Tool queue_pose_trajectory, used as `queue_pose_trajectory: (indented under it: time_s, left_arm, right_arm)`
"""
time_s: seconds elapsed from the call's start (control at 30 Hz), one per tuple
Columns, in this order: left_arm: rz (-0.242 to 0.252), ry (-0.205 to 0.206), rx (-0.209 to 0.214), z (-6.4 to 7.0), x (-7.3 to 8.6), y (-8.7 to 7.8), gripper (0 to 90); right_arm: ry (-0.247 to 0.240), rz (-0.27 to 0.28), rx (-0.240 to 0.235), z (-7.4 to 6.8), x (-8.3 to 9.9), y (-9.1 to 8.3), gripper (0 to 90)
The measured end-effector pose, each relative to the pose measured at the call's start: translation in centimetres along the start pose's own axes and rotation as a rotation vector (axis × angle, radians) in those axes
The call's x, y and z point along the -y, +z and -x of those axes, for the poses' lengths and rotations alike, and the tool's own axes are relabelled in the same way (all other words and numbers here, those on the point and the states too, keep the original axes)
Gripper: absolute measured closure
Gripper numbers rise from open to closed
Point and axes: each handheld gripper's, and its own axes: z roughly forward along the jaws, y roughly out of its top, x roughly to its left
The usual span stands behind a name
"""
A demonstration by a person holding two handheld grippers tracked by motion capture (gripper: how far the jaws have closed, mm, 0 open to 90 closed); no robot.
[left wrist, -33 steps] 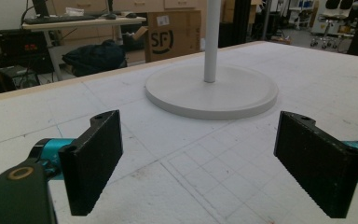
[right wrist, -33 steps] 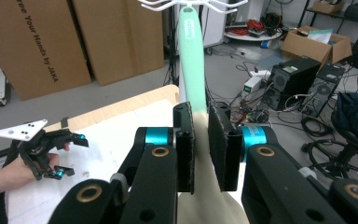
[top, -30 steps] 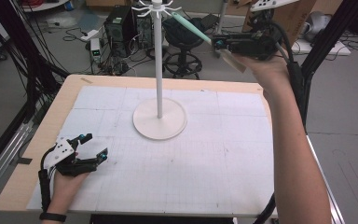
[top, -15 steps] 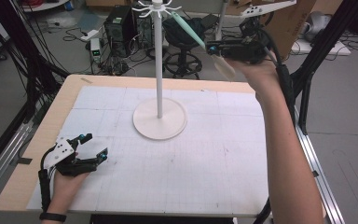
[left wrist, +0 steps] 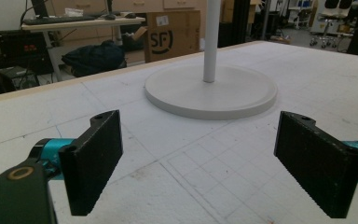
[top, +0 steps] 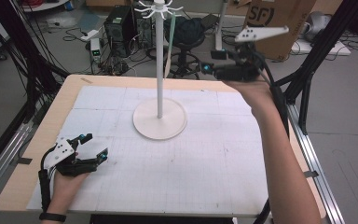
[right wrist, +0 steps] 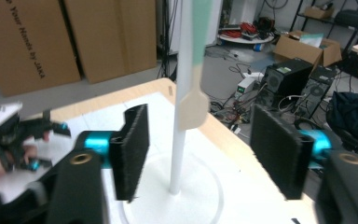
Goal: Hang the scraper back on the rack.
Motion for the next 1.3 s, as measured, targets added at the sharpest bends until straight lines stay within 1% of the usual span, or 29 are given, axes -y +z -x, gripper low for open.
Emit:
queue_pose_trajectory:
  time_s: [0.03, 0.1, 0.17, 0.23, 0.27, 0.33, 0.37, 0.4, 0.5, 0.6, 0.67, 0.7, 0.77, 0.83, 0.93, 1.03, 1.17, 1.3]
  left_arm:
    - [0.001, -0.001, 0.000, 0.0, 0.0, 0.0, 15.7]
    - [0.000, -0.002, -0.001, 0.0, 0.0, 0.0, 15.7]
    - [-0.002, -0.003, -0.001, 0.0, 0.0, 0.0, 15.7]
    - [-0.002, -0.005, -0.001, 0.0, 0.0, 0.0, 15.6]
    - [-0.002, -0.003, -0.004, -0.1, 0.0, 0.0, 15.6]
    - [-0.001, -0.005, -0.003, -0.1, 0.0, 0.0, 15.6]
    - [-0.002, -0.006, -0.003, -0.1, 0.0, 0.0, 15.5]
    - [-0.001, -0.006, -0.003, -0.1, 0.0, 0.0, 15.5]
    - [-0.002, -0.004, -0.003, -0.1, 0.0, 0.0, 15.5]
    - [-0.001, -0.003, -0.003, 0.0, 0.0, 0.0, 15.3]
    - [-0.001, -0.004, -0.003, 0.0, 0.0, 0.0, 15.3]
    - [-0.001, -0.004, -0.003, 0.0, 0.0, 0.0, 15.4]
    - [0.000, -0.001, -0.002, 0.0, 0.0, 0.0, 15.3]
    - [0.001, -0.002, -0.003, 0.0, 0.0, 0.0, 15.3]
    - [0.000, -0.001, -0.003, 0.0, 0.0, 0.0, 15.2]
    - [0.000, -0.002, -0.003, 0.0, 0.0, 0.0, 15.2]
    - [0.000, 0.000, -0.004, 0.0, 0.0, 0.0, 15.2]
    - [0.000, 0.000, -0.004, 0.0, 0.0, 0.0, 15.2]
  right_arm:
    - [-0.005, 0.004, 0.001, -0.2, 1.0, -0.2, 30.9]
    - [0.006, 0.015, -0.008, -0.6, 3.2, -0.7, 27.0]
    - [0.018, 0.023, -0.017, -0.9, 5.8, -1.2, 25.1]
    - [0.027, 0.035, -0.014, -1.3, 8.5, -1.6, 23.1]
    - [0.039, 0.037, -0.015, -1.5, 9.9, -1.9, 22.4]
    - [0.061, 0.037, -0.003, -1.8, 12.3, -2.3, 22.2]
    - [0.076, 0.034, 0.006, -1.9, 13.9, -2.6, 22.0]
    - [0.087, 0.033, 0.017, -2.1, 15.2, -2.9, 22.0]
    - [0.124, 0.033, 0.043, -2.5, 18.7, -3.7, 21.2]
    - [0.150, 0.037, 0.078, -3.1, 21.8, -4.5, 20.9]
    - [0.163, 0.029, 0.105, -3.6, 23.5, -4.7, 20.9]
    - [0.163, 0.031, 0.117, -3.7, 24.4, -4.8, 20.9]
    - [0.167, 0.026, 0.138, -4.3, 25.7, -4.8, 20.9]
    - [0.154, 0.012, 0.158, -4.7, 26.6, -4.7, 21.0]
    - [0.138, 0.015, 0.172, -5.1, 27.7, -4.5, 21.1]
    - [0.141, 0.027, 0.193, -5.3, 28.7, -4.2, 21.1]
    - [0.143, 0.013, 0.211, -5.4, 29.5, -4.0, 21.1]
    - [0.141, 0.031, 0.205, -5.4, 29.6, -4.1, 21.0]
